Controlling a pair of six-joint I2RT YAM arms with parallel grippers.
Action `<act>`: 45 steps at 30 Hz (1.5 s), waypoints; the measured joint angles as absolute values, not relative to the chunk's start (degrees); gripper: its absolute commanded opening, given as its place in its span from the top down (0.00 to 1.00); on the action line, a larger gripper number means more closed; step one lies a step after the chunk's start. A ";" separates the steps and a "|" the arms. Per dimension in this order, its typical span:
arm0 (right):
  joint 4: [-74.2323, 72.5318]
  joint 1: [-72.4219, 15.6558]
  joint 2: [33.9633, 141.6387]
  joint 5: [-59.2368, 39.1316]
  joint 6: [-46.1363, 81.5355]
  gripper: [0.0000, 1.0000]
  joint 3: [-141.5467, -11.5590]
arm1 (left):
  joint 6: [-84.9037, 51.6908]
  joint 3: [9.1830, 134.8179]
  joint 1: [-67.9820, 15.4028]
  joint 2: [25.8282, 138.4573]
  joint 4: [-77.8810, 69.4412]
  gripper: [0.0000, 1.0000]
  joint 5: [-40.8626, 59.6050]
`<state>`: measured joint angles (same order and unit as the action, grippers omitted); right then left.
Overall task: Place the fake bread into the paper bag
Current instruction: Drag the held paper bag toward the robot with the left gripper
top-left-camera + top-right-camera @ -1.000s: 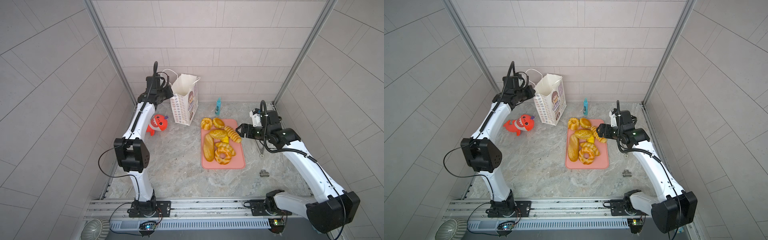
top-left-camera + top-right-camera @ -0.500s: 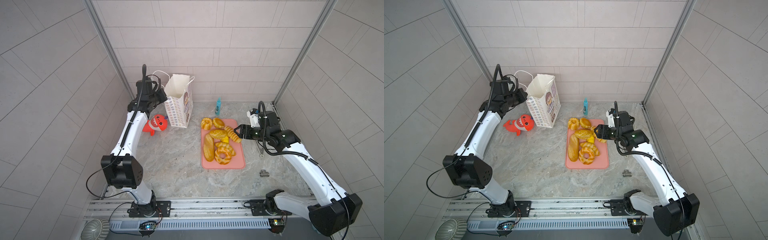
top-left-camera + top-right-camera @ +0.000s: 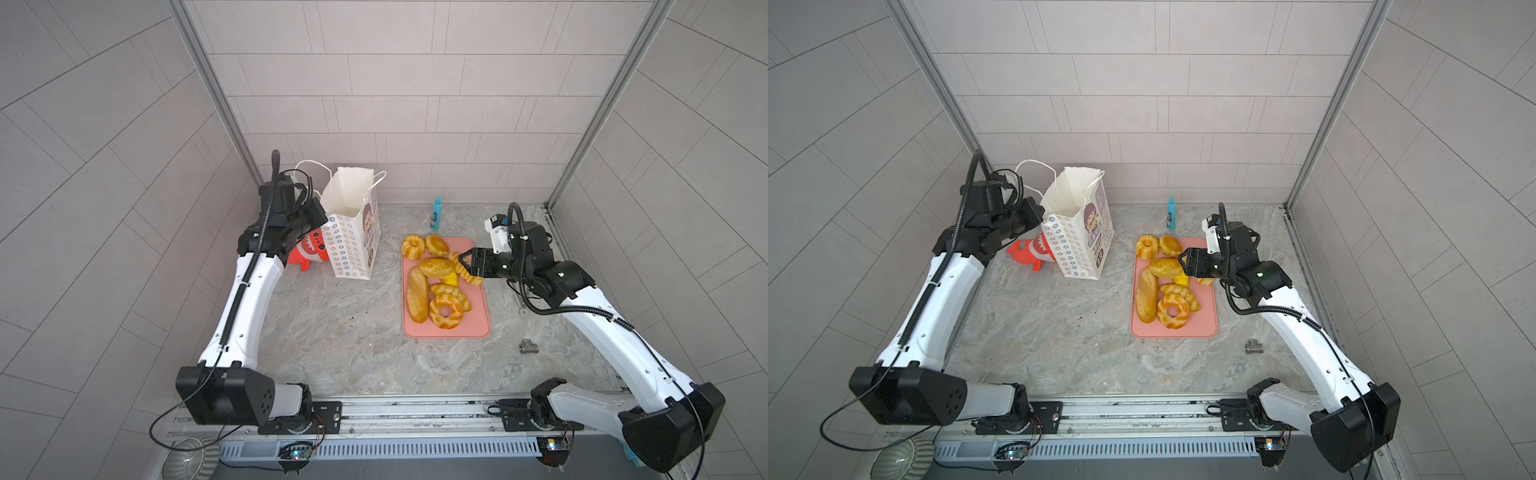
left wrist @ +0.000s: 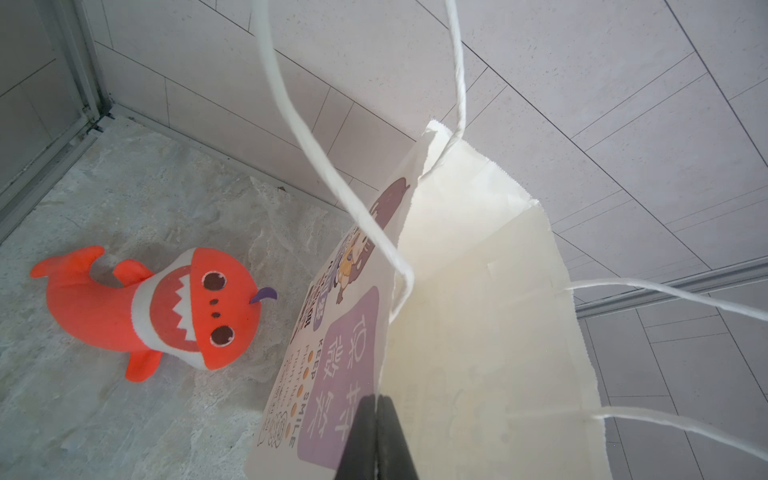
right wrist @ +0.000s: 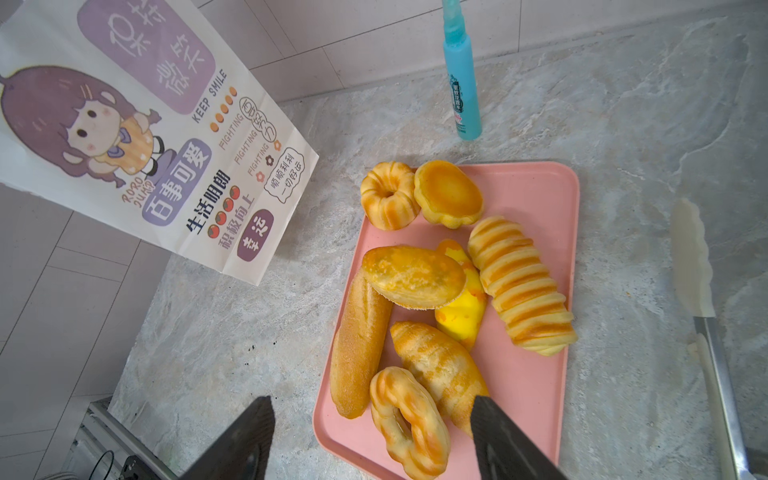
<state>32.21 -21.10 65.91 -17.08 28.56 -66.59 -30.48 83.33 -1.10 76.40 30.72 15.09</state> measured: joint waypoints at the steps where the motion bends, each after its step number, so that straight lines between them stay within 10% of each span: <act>1: 31.79 -21.32 65.93 -17.08 28.67 0.24 -66.59 | -30.68 82.39 -1.10 75.20 31.00 1.00 15.03; 33: 27.57 -23.99 69.45 -17.58 30.11 0.24 -66.59 | -40.32 60.90 -3.77 49.98 40.77 1.00 12.67; 40: 27.59 -23.99 69.78 -17.50 30.11 0.23 -66.28 | -42.98 58.74 -5.15 48.07 41.08 0.87 12.80; 45: 27.62 -23.99 70.11 -17.28 30.11 0.23 -66.28 | -44.34 56.99 -6.39 47.88 41.74 0.41 13.80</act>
<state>27.62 -23.99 70.11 -17.28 30.11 -66.28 -44.34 56.99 -6.39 47.88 41.74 13.80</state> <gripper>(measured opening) 0.766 0.482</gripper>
